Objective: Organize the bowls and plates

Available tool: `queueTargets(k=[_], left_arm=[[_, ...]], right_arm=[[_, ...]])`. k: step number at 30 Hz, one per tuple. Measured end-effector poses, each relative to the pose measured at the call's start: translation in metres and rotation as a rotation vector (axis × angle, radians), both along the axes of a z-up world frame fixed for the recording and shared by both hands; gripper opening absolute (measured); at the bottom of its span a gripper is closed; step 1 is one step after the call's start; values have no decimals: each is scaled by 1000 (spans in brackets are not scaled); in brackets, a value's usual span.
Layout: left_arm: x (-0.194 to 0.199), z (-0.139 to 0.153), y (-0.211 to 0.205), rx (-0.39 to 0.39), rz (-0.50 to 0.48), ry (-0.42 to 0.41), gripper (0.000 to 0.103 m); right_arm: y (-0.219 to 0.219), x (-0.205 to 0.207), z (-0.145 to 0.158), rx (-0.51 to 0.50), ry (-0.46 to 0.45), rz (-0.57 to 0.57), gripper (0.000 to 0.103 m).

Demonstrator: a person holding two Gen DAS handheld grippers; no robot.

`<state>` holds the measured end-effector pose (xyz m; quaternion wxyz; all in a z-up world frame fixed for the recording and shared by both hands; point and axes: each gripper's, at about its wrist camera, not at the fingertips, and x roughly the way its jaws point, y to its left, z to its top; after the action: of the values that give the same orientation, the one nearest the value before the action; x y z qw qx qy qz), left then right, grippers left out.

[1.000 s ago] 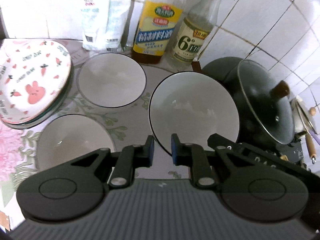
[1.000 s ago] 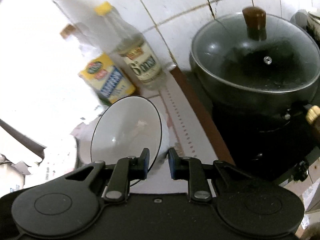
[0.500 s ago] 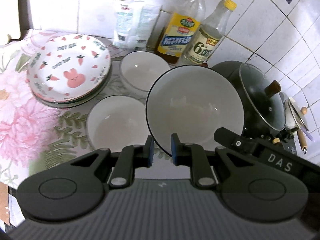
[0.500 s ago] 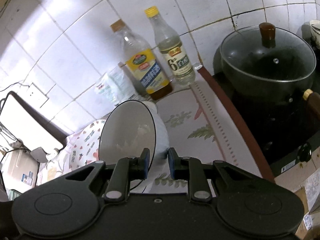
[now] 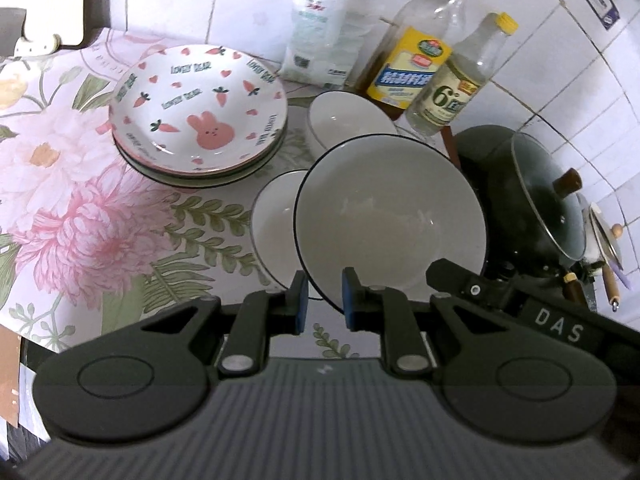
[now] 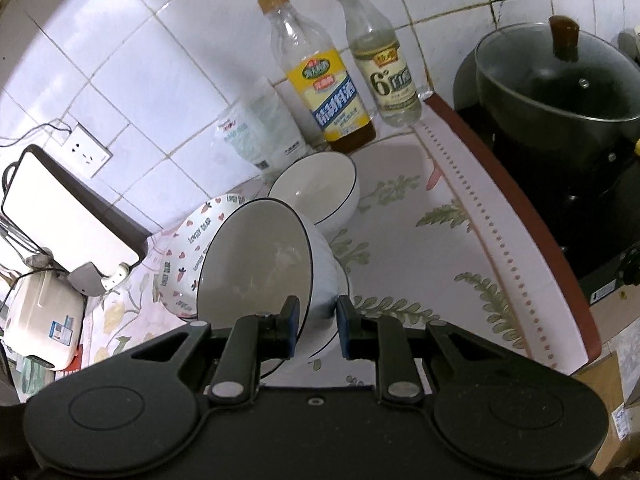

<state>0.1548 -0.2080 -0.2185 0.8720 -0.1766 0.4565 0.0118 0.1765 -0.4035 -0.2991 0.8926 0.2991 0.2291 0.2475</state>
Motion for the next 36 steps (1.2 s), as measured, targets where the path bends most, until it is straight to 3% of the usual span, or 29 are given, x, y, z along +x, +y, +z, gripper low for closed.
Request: queueTargets(k=[13,21,30,36], left_arm=[[28,-41,25,-32,22,121,15],[46,-49,31,-46,23,172,16],[49,-48,29,-23,16,169,17],[49,-53,31,-31,30,169,19]], right_arm=[[31,35,-9,-61,82,26,24],[45,50,-4,-156,72,32,24],[62,53,-3,-289,13,6,25],[61,57,-10,-296,-15,15,25]])
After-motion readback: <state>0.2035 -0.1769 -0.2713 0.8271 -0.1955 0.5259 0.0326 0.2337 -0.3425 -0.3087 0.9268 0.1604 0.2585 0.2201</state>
